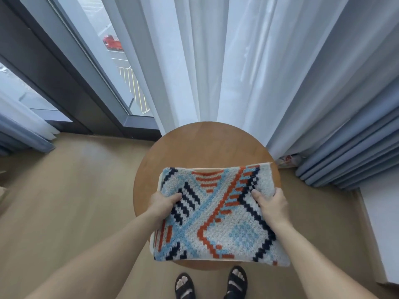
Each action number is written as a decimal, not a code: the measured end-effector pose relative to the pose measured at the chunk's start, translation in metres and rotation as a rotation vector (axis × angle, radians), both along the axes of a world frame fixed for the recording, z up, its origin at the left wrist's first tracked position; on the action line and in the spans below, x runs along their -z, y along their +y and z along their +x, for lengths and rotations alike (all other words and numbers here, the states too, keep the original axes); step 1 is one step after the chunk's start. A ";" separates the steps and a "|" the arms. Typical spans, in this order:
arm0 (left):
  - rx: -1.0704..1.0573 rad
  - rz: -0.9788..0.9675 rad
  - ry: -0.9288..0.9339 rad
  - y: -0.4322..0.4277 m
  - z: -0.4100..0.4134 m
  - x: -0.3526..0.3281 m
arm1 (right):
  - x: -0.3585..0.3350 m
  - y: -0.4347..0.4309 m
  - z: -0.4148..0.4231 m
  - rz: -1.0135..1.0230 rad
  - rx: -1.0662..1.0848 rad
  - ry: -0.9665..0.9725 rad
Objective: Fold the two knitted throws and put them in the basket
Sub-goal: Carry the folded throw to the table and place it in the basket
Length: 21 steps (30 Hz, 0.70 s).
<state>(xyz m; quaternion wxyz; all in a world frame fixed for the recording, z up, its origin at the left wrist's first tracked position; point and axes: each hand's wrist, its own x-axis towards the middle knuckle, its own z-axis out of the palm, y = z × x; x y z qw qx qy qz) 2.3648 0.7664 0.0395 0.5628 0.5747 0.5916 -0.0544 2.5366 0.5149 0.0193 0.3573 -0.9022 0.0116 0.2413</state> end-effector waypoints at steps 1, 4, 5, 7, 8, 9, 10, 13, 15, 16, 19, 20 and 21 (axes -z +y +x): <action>0.003 0.057 0.022 -0.002 0.001 0.001 | 0.002 0.000 -0.003 -0.034 -0.013 -0.038; 0.072 0.251 0.064 -0.014 0.000 0.000 | 0.004 0.001 -0.010 -0.039 -0.038 -0.135; 0.094 0.313 0.059 -0.018 -0.001 -0.001 | 0.002 0.002 -0.012 -0.030 -0.045 -0.177; 0.148 0.443 0.059 -0.028 -0.004 -0.004 | -0.001 0.002 -0.013 -0.086 -0.098 -0.389; 0.199 0.531 0.081 -0.033 -0.006 -0.005 | -0.002 0.002 -0.012 -0.138 -0.155 -0.541; 0.261 0.640 0.117 -0.038 -0.008 -0.004 | -0.003 0.005 -0.011 -0.176 -0.226 -0.665; 0.332 0.767 0.146 -0.041 -0.009 -0.001 | -0.003 0.008 -0.009 -0.199 -0.315 -0.733; 0.633 1.007 0.154 -0.045 -0.001 0.007 | 0.003 0.025 -0.007 -0.301 -0.601 -0.713; 0.822 0.994 0.159 -0.042 0.010 0.015 | 0.011 0.031 -0.006 -0.407 -0.711 -0.617; 0.888 0.986 0.182 -0.039 0.014 0.021 | 0.017 0.031 -0.007 -0.438 -0.731 -0.560; 0.992 0.929 0.272 -0.031 0.018 0.040 | 0.035 0.026 -0.008 -0.451 -0.718 -0.503; 1.004 0.911 0.298 -0.029 0.015 0.046 | 0.042 0.024 -0.009 -0.462 -0.715 -0.505; 1.007 0.902 0.318 -0.028 0.012 0.052 | 0.047 0.024 -0.010 -0.470 -0.709 -0.510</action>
